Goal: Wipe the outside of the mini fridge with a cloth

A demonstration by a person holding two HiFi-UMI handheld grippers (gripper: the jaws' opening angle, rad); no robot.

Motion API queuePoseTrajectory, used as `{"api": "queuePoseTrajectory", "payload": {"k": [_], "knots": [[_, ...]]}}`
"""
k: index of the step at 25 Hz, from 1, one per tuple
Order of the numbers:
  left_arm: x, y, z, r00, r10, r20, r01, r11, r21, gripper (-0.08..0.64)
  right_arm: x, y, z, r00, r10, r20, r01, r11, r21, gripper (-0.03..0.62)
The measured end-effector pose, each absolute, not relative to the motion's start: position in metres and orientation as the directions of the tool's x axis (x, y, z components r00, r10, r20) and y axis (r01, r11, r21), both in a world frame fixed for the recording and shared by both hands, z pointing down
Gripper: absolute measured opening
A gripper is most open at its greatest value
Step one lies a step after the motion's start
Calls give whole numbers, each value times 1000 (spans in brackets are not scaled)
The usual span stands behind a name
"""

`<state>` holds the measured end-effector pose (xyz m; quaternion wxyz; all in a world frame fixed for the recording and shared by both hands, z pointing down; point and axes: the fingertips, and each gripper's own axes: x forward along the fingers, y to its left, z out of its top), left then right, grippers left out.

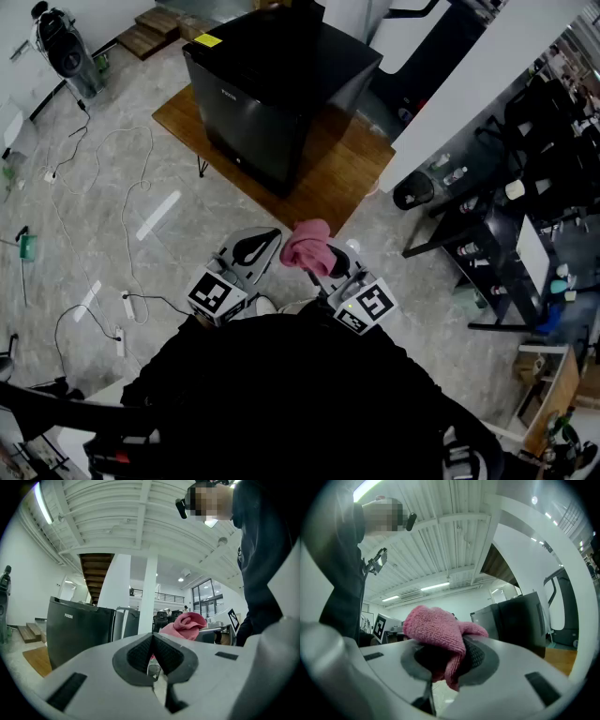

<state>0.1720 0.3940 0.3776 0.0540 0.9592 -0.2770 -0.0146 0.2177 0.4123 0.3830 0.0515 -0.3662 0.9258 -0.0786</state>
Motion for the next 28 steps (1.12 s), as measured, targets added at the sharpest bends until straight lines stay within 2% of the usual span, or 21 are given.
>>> {"api": "queuePoseTrajectory", "payload": {"k": [16, 23, 28], "knots": [[175, 377, 374, 847, -532, 5, -530, -842, 104, 2, 234, 392, 374, -680, -732, -37, -718, 675, -166, 83], [193, 352, 368, 842, -539, -26, -535, -840, 87, 3, 255, 339, 375, -629, -777, -40, -763, 626, -163, 83], [208, 318, 362, 805, -592, -22, -589, -804, 75, 3, 266, 280, 375, -609, -789, -77, -774, 613, -160, 83]]}}
